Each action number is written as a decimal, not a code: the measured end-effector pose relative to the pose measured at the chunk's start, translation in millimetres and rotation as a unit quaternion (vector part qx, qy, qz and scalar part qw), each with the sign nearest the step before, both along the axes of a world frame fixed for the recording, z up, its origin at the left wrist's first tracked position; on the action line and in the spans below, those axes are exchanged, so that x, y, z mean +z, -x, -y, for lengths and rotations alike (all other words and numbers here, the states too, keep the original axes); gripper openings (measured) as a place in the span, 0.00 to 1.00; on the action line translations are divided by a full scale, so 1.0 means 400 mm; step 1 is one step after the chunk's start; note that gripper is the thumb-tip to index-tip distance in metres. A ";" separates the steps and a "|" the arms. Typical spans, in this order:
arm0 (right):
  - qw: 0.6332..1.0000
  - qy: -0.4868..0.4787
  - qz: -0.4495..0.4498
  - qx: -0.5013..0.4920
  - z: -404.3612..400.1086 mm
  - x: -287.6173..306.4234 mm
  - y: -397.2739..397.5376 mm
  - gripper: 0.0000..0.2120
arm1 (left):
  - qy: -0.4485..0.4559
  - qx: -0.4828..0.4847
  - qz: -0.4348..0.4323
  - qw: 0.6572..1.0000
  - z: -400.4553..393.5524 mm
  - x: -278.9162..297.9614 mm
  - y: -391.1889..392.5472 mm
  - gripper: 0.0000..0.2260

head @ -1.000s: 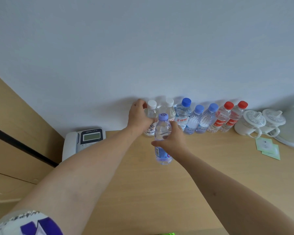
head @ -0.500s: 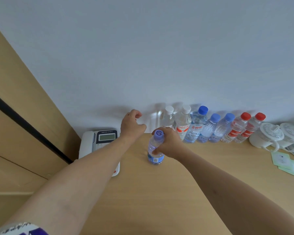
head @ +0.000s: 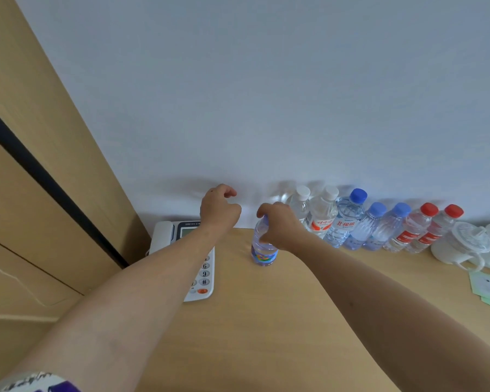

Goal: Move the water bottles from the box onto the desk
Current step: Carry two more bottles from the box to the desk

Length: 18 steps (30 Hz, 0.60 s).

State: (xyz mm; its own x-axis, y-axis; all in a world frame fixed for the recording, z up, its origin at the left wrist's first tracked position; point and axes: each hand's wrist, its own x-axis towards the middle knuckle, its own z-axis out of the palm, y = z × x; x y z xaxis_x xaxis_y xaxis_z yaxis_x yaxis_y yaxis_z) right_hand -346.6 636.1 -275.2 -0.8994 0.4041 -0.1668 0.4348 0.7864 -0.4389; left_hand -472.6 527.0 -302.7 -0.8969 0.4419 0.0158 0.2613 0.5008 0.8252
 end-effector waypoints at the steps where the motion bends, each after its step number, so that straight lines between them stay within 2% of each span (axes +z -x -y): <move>1: 1.000 -0.006 -0.001 0.000 -0.005 0.001 0.002 0.25 | 0.001 -0.002 0.000 1.000 0.001 0.000 0.000 0.17; 7: 0.998 -0.047 0.016 0.027 -0.016 0.015 0.028 0.23 | 0.002 -0.001 -0.008 1.000 0.007 0.003 0.011 0.16; 11: 0.996 -0.069 -0.007 0.052 -0.020 0.016 0.035 0.21 | 0.001 0.003 -0.011 1.000 0.020 0.000 0.016 0.16; 15: 0.994 -0.073 -0.026 0.079 -0.017 0.023 0.038 0.24 | 0.007 0.008 -0.009 1.000 0.034 -0.009 0.020 0.16; 18: 0.994 -0.087 -0.021 0.063 -0.014 0.030 0.048 0.23 | 0.006 0.014 -0.009 1.000 0.040 -0.011 0.020 0.15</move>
